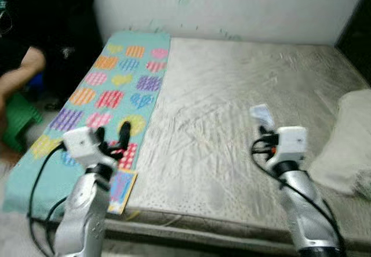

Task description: Clean up the room

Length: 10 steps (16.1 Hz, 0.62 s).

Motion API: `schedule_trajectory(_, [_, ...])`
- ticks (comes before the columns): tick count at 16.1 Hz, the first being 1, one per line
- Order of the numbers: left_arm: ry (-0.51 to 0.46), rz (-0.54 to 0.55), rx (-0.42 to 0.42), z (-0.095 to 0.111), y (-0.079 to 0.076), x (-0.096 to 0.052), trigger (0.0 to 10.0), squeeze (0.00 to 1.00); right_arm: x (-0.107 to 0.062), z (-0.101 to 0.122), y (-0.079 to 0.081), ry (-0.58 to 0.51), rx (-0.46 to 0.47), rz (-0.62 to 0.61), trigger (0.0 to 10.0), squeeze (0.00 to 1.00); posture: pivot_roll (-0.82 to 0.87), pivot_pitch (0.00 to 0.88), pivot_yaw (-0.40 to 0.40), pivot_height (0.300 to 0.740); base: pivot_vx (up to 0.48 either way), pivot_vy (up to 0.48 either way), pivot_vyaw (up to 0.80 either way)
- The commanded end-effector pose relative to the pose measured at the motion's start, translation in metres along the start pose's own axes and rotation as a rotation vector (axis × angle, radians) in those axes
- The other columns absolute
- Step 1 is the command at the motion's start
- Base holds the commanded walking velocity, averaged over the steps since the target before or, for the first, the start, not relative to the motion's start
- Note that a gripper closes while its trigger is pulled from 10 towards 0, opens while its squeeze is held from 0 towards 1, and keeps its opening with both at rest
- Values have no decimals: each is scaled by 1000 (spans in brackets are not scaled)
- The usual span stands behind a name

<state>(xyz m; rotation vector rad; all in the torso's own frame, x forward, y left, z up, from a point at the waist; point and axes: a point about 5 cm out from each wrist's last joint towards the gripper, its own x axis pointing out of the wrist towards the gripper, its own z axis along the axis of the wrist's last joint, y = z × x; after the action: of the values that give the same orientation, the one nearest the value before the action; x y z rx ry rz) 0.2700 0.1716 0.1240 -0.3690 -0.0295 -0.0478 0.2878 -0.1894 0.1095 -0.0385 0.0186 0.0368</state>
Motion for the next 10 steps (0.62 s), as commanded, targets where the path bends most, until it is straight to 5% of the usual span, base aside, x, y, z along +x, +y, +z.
schedule_trajectory(1, [11, 38, 19, 0, 10, -4, 10000, 0, 1, 8, 7, -30, 4, 31, 10000, 0, -44, 0, 17, 740, 0, 0, 0])
schedule_trajectory(6, [16, 59, 6, -2, 9, -4, 10000, 0, 0, 7, 1, -21, -10, 20, 10000, 0, -42, 0, 18, 740, 0, 0, 0])
schedule_trajectory(10, [34, 47, 5, -7, 10, -6, 10000, 0, -5, 2, 0, 0, -15, 17, 10000, 0, -44, 0, 17, 740, 0, 0, -727])
